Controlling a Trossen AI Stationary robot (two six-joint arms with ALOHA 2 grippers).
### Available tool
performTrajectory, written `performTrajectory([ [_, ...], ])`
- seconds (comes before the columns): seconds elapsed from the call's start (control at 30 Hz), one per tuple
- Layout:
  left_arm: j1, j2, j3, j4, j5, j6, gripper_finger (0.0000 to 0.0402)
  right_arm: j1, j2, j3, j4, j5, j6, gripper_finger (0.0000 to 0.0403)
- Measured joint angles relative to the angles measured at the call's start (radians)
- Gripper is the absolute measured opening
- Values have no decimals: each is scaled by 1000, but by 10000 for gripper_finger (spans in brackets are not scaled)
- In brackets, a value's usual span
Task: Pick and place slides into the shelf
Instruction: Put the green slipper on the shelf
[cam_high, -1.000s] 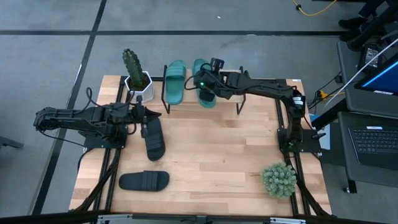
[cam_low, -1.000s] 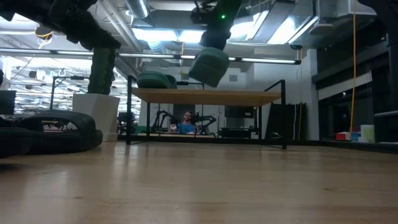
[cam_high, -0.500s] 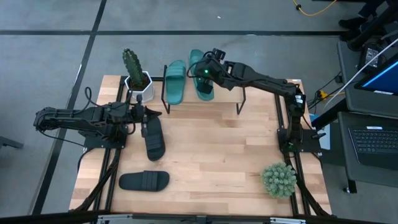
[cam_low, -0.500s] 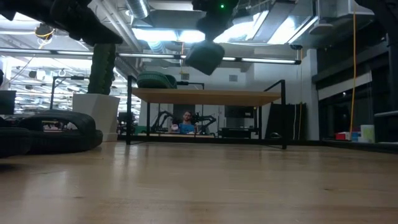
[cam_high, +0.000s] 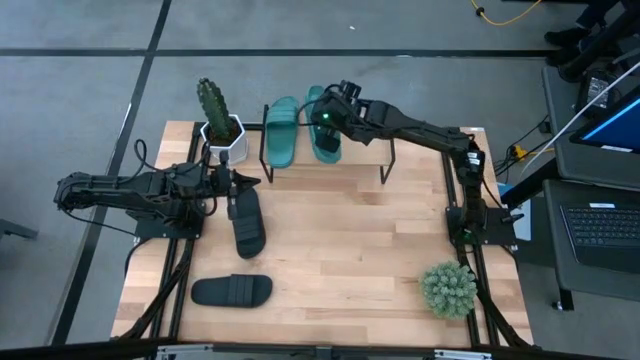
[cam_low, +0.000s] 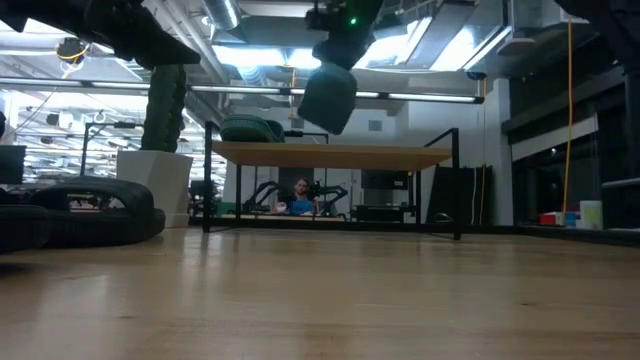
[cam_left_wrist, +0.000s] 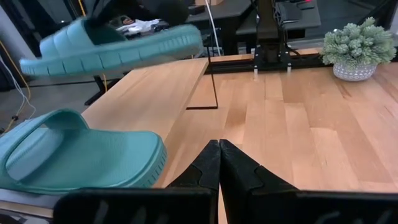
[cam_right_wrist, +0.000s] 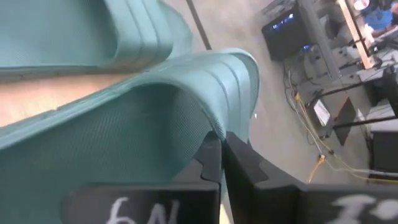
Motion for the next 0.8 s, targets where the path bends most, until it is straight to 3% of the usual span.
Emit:
performTrajectory([
  [0.2, 0, 0, 0, -1, 0, -7, 0, -3, 53, 0, 11, 88, -1, 6],
  [0.67, 0, 0, 0, -3, 0, -7, 0, -8, 114, -1, 15, 83, -1, 6],
  [0.8, 0, 0, 0, -3, 0, -7, 0, -8, 114, -1, 15, 33, 5, 6],
])
